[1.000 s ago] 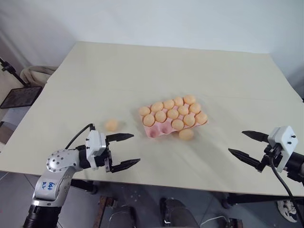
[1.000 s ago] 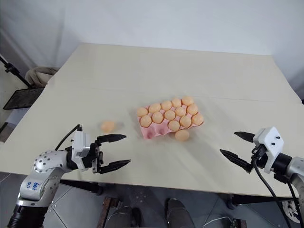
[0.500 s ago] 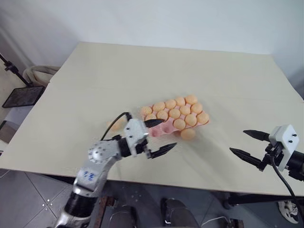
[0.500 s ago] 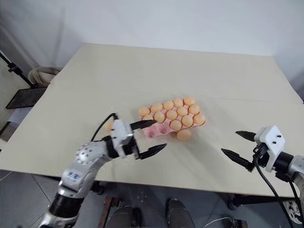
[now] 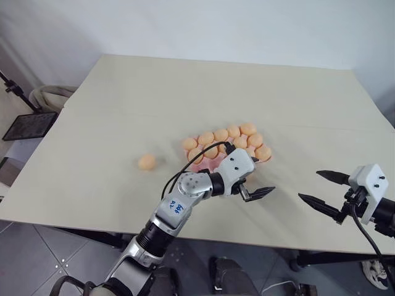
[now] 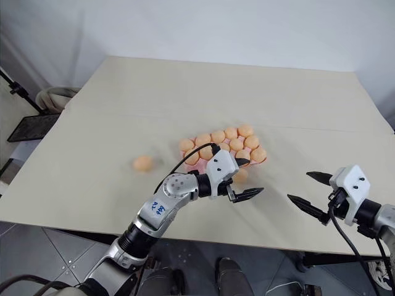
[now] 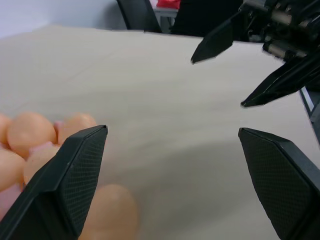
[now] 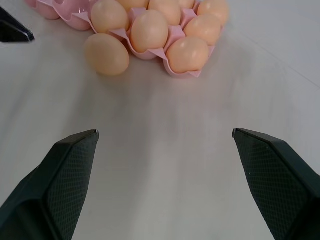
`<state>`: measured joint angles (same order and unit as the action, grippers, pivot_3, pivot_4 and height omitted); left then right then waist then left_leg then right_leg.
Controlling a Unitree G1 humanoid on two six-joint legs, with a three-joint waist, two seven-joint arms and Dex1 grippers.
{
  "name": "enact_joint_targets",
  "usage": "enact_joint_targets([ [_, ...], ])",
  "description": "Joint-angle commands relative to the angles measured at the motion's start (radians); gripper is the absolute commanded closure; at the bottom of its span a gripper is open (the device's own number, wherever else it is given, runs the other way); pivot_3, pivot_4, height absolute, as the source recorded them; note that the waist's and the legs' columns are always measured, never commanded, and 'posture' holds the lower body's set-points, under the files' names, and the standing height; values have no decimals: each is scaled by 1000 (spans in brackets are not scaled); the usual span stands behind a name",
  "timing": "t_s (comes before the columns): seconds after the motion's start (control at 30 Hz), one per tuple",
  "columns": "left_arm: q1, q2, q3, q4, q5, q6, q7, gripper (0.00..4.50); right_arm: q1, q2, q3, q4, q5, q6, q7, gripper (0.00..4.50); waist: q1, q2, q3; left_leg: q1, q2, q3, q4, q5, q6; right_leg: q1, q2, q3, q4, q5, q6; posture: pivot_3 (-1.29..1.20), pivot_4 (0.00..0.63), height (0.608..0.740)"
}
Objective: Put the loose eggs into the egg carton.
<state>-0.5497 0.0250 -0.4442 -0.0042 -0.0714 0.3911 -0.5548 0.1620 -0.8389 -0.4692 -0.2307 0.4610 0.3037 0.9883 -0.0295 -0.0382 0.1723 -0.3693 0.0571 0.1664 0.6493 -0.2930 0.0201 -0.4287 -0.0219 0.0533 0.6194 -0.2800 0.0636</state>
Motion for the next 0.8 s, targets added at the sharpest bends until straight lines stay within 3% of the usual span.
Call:
enact_joint_targets([
  [0.03, -41, -23, -2, 33, 28, -21, 20, 27, 6, 2, -36, -29, 13, -10, -13, 0, 0, 0, 0, 0, 0, 0, 0, 0, 0, 0, 0, 0, 0, 0, 0, 0, 150, 740],
  [0.8, -87, -81, -18, 201, 46, 17, -30, 27, 47, 5, -57, -65, 20, -4, -32, 0, 1, 0, 0, -1, -4, -1, 0, 1, 3, 0, -4, 0, -1, 0, 2, 0, 150, 740],
])
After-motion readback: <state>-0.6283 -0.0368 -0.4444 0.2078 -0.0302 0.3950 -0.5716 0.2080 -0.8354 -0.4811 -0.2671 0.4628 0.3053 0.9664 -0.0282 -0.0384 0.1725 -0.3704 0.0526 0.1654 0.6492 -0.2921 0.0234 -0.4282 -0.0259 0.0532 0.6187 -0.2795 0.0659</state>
